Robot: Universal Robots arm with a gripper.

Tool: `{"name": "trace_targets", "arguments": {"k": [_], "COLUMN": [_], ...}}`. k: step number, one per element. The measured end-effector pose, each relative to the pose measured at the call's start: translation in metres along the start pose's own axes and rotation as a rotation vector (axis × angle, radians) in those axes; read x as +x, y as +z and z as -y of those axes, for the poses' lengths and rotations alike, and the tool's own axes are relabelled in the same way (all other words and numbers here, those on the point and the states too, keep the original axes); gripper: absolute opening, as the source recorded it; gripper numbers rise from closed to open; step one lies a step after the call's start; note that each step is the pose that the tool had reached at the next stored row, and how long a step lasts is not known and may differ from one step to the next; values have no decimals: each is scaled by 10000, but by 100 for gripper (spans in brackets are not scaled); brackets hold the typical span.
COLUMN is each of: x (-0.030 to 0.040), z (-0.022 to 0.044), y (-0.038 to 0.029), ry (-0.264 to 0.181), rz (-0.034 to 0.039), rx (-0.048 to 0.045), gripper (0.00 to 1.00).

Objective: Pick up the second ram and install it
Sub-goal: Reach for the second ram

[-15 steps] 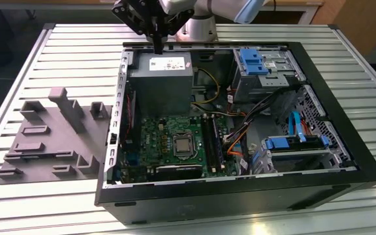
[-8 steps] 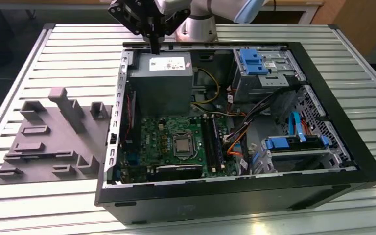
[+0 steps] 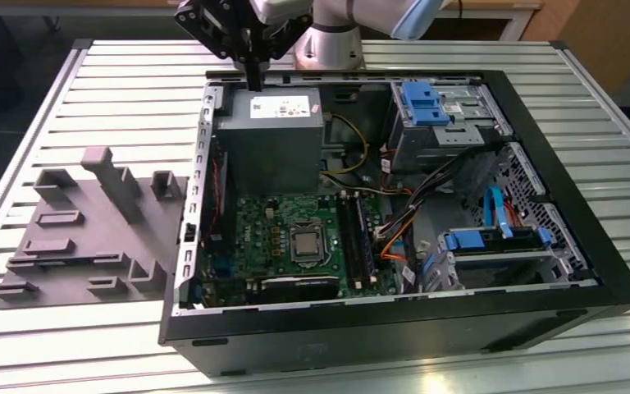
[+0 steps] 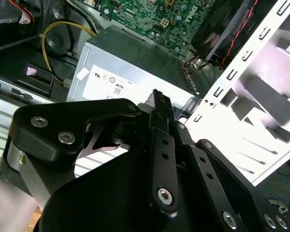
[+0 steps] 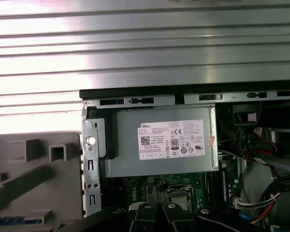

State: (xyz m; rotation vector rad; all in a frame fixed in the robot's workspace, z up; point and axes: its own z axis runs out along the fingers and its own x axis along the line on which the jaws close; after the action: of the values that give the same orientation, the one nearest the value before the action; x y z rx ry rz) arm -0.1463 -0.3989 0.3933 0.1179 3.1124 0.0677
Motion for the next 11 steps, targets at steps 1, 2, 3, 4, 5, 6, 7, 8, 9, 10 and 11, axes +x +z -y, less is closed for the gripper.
{"name": "trace_targets", "arguments": {"k": [1,2,3,4,5,6,7,8,9,10,11], "x": [5,11,16,22,28,34,39,44,49,54,59], "z": [0,1,1,2,2,3,3,3,4,4,4], "y": [0,-1,-1,-1,-1,-1,-2,-2,-1,-2,-2], "ry": [0,1,0,1,1,1,0,0,1,0,1], "rz": [0,-1,-1,-1,-1,-1,-1,-1,0,-1,0], "rx": [1,1,1,0,0,1,1,1,0,0,0], "gripper": [11,11,11,11,11,11,11,11,11,11,11]}}
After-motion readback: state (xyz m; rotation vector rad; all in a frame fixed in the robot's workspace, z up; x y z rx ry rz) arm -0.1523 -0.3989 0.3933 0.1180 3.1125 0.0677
